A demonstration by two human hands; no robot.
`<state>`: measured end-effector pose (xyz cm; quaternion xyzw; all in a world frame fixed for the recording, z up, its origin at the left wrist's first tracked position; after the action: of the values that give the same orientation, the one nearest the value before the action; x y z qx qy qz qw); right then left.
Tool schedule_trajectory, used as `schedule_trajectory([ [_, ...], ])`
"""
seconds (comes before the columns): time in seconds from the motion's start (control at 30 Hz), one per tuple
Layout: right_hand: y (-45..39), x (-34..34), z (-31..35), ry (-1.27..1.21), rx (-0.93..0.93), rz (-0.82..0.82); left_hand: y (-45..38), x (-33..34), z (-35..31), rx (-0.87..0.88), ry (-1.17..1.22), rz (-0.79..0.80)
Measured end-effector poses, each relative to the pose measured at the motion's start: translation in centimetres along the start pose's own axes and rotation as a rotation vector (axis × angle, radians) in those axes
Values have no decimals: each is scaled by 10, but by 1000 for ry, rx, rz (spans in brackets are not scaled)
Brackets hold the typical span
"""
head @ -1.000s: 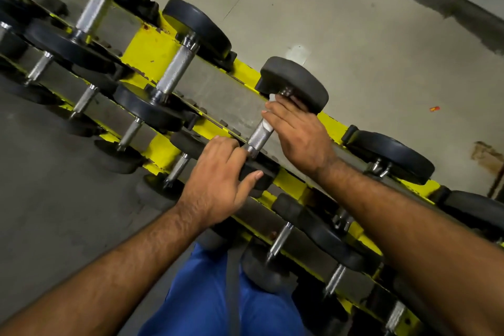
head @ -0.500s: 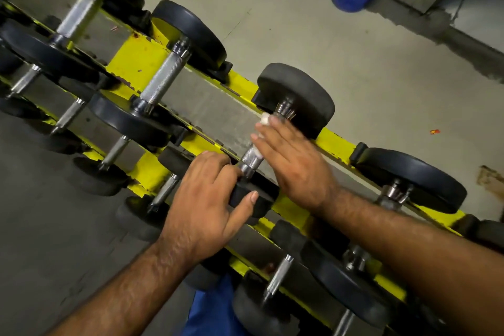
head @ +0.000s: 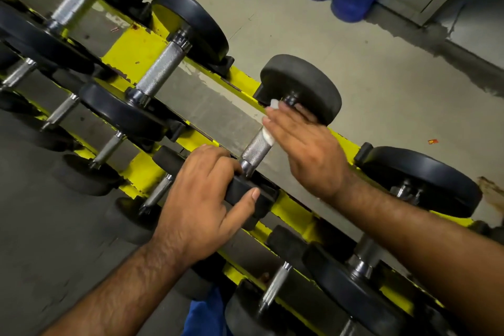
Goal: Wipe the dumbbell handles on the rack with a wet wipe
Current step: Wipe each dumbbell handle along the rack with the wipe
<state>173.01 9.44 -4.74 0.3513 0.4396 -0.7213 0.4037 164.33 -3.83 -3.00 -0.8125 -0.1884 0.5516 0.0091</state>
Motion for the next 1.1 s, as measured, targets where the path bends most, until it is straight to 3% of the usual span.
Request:
schedule_trajectory([
  [0.17, 11, 23, 37, -54, -260, 202, 2, -2, 5, -21, 96, 3],
  [0.3, 0, 6, 11, -13, -37, 45, 4, -2, 10, -67, 182, 9],
  [0.43, 11, 26, 43, -44, -283, 233, 2, -3, 11, -65, 196, 22],
  [0.6, 1, 7, 11, 42, -17, 27, 1, -3, 8, -51, 185, 18],
  [0.73, 7, 17, 21, 61, -196, 174, -1, -3, 10, -58, 179, 11],
  [0.87, -3, 8, 5, 103, 27, 20, 0, -4, 9, -47, 172, 6],
  [1.0, -4, 13, 12, 100, -6, 153, -1, -5, 7, -31, 142, 9],
  [1.1, -13, 8, 7, 147, 138, 181, -2, -5, 6, -14, 130, 18],
])
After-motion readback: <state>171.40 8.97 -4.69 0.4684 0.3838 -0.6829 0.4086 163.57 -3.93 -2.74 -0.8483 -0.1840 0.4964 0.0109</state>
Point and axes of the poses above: each hand's wrist, its own y-axis away from the middle knuckle, its own x-axis out of the palm, z = x × y, the point moved 8 cm from there along -y, towards the middle knuckle, and after that the axes turned 11 degrees about -y, right-handed, at the moved point
